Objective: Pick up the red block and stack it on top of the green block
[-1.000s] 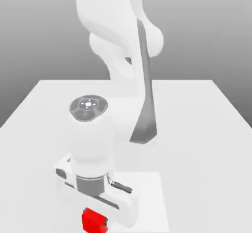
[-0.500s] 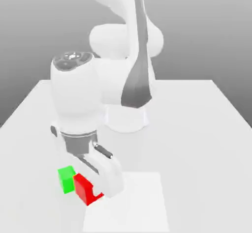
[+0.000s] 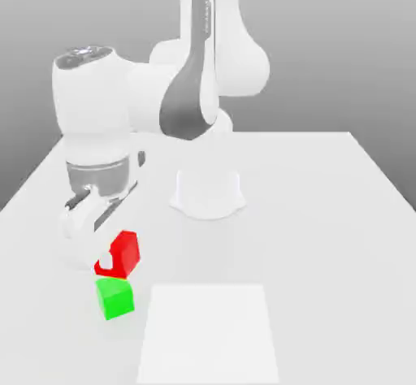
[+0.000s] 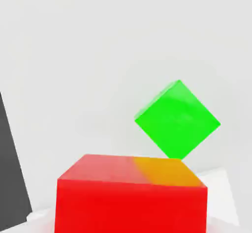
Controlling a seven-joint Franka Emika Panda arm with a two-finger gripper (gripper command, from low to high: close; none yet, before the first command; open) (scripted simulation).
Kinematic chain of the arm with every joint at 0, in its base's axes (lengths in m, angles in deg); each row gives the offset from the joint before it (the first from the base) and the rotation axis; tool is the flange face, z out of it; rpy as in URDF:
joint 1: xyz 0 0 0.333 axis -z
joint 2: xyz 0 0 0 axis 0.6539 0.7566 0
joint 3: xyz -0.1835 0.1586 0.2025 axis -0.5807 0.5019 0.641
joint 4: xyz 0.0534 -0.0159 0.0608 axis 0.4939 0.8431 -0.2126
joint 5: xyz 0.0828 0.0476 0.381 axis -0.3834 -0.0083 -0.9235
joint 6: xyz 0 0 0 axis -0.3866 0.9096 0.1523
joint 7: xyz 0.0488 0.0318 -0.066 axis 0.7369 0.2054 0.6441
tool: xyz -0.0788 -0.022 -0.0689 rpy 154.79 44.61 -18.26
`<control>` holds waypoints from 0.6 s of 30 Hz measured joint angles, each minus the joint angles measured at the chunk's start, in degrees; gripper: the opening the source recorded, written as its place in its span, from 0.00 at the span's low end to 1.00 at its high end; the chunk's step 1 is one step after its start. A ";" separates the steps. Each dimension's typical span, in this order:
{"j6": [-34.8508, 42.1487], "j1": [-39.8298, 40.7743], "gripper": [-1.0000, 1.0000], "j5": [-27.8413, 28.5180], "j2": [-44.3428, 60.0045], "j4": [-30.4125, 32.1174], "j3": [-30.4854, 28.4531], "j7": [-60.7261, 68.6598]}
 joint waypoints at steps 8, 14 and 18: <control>-4.31 3.88 0.00 4.35 2.74 2.14 0.29 -13.03; -10.97 3.91 0.00 3.33 9.55 2.02 0.71 -12.39; -13.07 4.06 1.00 2.32 11.68 2.11 1.19 -11.64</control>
